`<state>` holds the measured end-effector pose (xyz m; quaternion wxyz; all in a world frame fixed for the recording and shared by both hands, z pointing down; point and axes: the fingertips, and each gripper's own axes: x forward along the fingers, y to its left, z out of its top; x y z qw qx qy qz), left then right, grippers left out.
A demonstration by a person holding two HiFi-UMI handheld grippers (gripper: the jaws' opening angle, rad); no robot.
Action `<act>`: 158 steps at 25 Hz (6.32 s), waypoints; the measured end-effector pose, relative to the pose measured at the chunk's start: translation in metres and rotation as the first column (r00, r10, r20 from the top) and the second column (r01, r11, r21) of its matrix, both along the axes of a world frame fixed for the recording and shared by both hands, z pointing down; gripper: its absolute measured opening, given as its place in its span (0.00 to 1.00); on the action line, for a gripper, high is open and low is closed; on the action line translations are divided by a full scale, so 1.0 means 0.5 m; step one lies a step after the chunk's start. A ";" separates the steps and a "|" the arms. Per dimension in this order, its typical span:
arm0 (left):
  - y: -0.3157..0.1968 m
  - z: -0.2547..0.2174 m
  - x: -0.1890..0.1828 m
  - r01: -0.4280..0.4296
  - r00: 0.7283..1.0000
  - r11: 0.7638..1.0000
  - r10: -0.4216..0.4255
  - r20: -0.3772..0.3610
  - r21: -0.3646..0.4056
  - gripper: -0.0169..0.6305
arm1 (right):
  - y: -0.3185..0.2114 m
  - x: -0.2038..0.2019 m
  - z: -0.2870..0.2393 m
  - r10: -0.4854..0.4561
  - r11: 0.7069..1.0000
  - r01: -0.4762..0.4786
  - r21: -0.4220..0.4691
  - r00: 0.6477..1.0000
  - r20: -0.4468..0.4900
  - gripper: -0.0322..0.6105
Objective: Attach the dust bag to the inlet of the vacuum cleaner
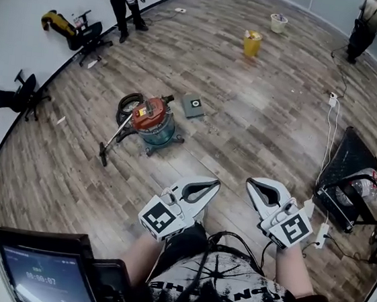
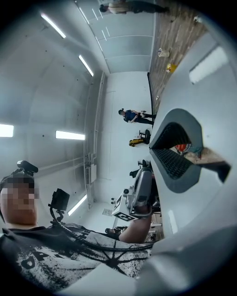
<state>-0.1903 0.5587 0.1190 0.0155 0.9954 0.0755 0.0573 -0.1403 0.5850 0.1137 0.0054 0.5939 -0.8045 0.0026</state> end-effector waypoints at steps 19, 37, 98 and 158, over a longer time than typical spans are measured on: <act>-0.429 -0.007 0.096 -0.114 0.989 0.989 0.123 -0.087 0.093 0.02 | -0.436 0.075 -0.009 0.071 0.997 -0.071 -0.010 0.997 -0.040 0.06; -0.589 0.049 0.334 -0.028 0.999 1.000 0.029 -0.043 0.011 0.02 | -0.592 0.338 0.041 0.020 0.999 -0.020 -0.033 1.000 -0.017 0.06; -1.711 0.170 0.927 0.505 0.858 0.862 -0.506 0.086 0.027 0.02 | -1.771 0.946 0.124 -0.555 0.831 0.556 -0.014 0.831 0.040 0.06; -1.838 0.883 0.567 0.998 0.070 0.068 -0.988 0.134 -0.019 0.02 | -1.948 0.695 1.566 -0.760 -0.061 0.478 -0.876 -0.591 -0.269 0.42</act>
